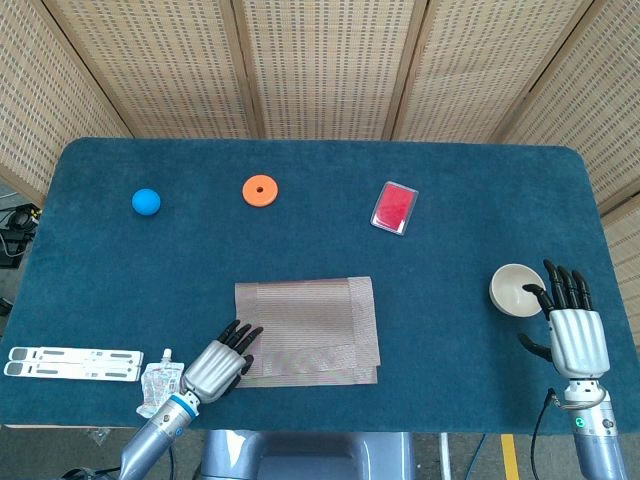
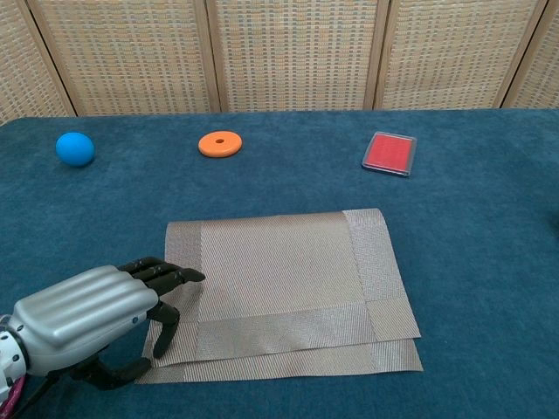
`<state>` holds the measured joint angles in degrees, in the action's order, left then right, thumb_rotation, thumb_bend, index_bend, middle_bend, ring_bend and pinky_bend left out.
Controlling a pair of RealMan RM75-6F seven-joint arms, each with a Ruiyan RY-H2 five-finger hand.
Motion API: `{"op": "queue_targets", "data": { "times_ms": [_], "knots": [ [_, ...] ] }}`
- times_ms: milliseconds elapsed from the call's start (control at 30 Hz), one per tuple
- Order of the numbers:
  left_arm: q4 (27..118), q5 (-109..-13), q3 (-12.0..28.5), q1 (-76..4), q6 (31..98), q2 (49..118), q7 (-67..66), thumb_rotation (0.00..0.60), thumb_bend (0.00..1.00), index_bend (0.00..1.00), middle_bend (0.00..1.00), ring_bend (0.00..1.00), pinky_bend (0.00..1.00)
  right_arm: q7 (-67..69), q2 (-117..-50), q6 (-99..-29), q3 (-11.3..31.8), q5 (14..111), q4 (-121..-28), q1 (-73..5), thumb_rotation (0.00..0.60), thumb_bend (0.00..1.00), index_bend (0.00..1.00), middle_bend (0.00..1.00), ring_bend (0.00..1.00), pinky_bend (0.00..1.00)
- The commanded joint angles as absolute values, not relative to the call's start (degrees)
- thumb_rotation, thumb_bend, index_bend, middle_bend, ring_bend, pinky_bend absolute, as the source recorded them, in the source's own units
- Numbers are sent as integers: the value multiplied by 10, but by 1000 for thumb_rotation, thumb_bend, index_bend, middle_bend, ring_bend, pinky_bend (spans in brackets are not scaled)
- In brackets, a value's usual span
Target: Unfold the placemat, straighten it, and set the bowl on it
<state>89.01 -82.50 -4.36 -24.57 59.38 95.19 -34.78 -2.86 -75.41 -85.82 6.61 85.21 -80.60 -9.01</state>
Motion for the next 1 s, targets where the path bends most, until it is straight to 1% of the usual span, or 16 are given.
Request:
{"op": "queue_targets", "data": {
  "times_ms": [33,333,633,933,1000],
  "knots": [
    [889,-824,-44,-246,594,953,-348,600,440,544,0,0,0,-28,-754,-858,66,852,-806,-90,600,259,320,0,0,0],
    [889,-826,-45,-247,599,951,-343,600,505,562,0,0,0,-27,-754,-860,66,855,-806,-90,600,258,327,0,0,0],
    [896,-829,-43,-249,606,943,-338,600,510,563,0,0,0,-27,-753,-863,65,858,-807,-89,600,258,333,0,0,0],
    [918,-824,-21,-257,616,923,-331,600,510,562,0,0,0,-23,-750,-869,67,861,-810,-87,600,259,335,0,0,0],
    [923,-819,-11,-262,616,918,-330,600,510,563,0,0,0,-22,-748,-872,67,862,-812,-87,600,258,335,0,0,0]
  ]
}}
